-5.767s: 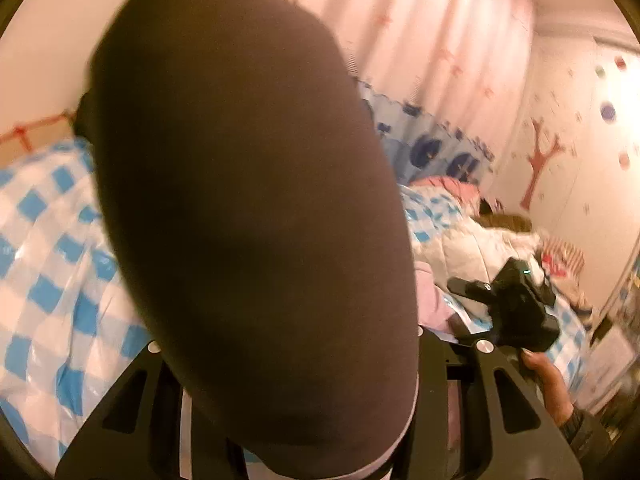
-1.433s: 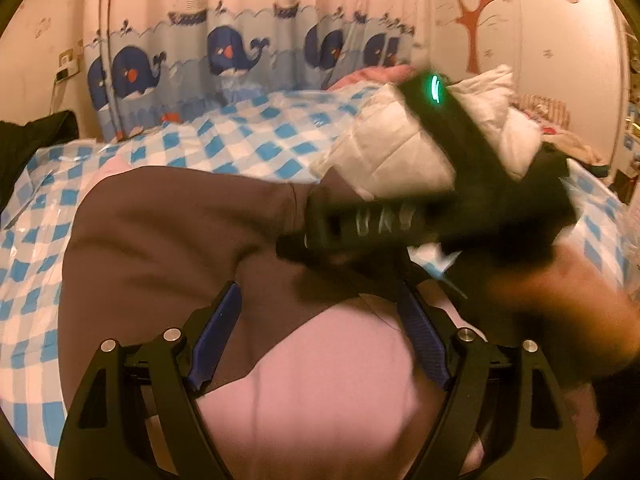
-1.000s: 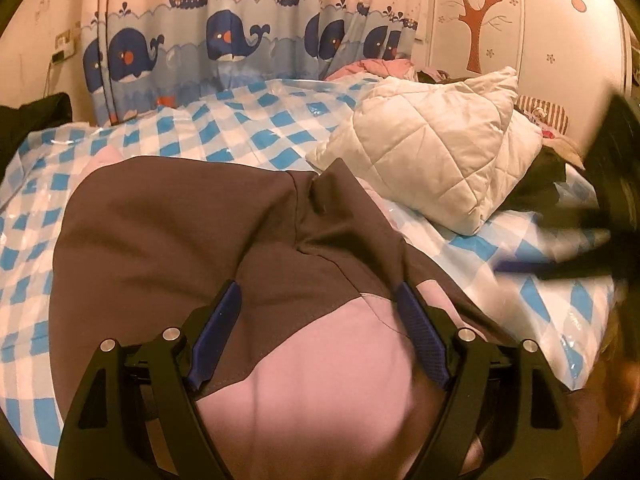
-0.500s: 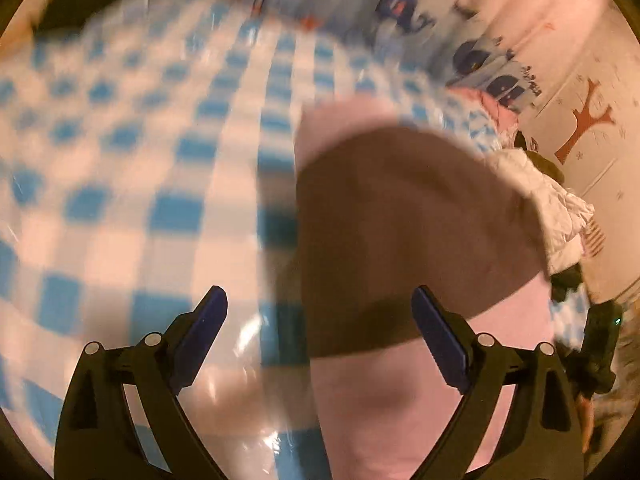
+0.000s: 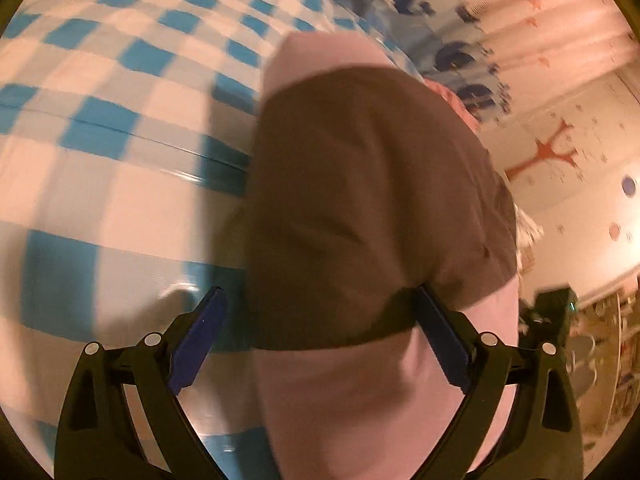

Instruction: Fold large clothes

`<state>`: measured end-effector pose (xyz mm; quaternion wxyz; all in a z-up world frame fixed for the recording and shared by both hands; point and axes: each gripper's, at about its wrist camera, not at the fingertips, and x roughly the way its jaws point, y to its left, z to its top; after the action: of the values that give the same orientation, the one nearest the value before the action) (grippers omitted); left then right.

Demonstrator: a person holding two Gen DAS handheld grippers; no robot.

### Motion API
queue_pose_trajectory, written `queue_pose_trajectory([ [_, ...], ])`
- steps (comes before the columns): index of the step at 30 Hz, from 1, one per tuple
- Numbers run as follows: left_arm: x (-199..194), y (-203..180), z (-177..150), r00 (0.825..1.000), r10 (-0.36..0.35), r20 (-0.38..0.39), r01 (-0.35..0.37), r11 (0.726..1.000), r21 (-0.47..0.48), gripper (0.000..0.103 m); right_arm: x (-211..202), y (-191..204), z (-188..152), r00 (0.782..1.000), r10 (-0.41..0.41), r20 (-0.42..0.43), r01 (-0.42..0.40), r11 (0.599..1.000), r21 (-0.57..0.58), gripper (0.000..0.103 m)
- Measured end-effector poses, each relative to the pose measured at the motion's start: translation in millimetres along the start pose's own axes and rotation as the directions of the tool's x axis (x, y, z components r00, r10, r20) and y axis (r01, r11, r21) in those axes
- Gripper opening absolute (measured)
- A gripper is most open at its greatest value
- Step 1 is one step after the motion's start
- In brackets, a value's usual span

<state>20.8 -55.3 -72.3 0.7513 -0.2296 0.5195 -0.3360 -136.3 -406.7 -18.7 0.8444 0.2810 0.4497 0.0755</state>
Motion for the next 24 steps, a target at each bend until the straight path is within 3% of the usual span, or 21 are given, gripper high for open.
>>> queue_pose_trajectory([
  [2,6.0,-12.2,-0.9,1.000,-0.004,-0.026,0.006,0.998,0.055,0.091,16.7,-2.8,-5.4,0.999,-0.040,-0.035,0.039,0.999,-0.033,0.096],
  [4,8.7,-12.5,0.8,1.000,-0.006,-0.028,0.008,0.998,0.066,0.094,23.7,-14.9,-11.3,0.999,-0.006,-0.049,0.006,1.000,0.004,0.096],
  [8,29.0,3.8,2.9,0.992,-0.106,-0.067,0.104,0.994,-0.039,0.097,33.2,-36.5,-22.9,0.996,0.079,-0.045,-0.075,0.993,0.093,0.096],
  [11,38.7,-15.5,1.3,0.998,-0.050,-0.044,0.049,0.999,-0.014,0.097,39.0,-48.6,-28.1,0.992,0.127,-0.015,-0.124,0.982,0.143,0.097],
  [13,35.9,-44.0,-1.5,0.999,0.030,-0.020,-0.028,0.996,0.083,0.097,37.2,-51.3,-30.9,0.990,0.141,0.007,-0.140,0.978,0.155,0.097],
  [16,27.1,-95.6,-20.9,0.989,0.128,0.078,-0.144,0.952,0.270,0.096,29.8,-53.7,-39.8,0.983,0.171,0.061,-0.179,0.971,0.157,0.097],
  [19,13.7,-127.2,-37.4,0.974,0.147,0.171,-0.204,0.898,0.390,0.094,24.1,-48.4,-46.9,0.974,0.197,0.107,-0.212,0.965,0.155,0.097],
  [22,-13.1,-141.6,-39.6,0.960,0.144,0.239,-0.242,0.858,0.453,0.092,32.1,-22.2,-45.1,0.967,0.224,0.125,-0.240,0.962,0.130,0.098],
  [24,-38.8,-134.8,-35.8,0.949,0.151,0.275,-0.268,0.847,0.459,0.091,44.2,1.3,-34.1,0.963,0.246,0.108,-0.257,0.961,0.099,0.098],
])
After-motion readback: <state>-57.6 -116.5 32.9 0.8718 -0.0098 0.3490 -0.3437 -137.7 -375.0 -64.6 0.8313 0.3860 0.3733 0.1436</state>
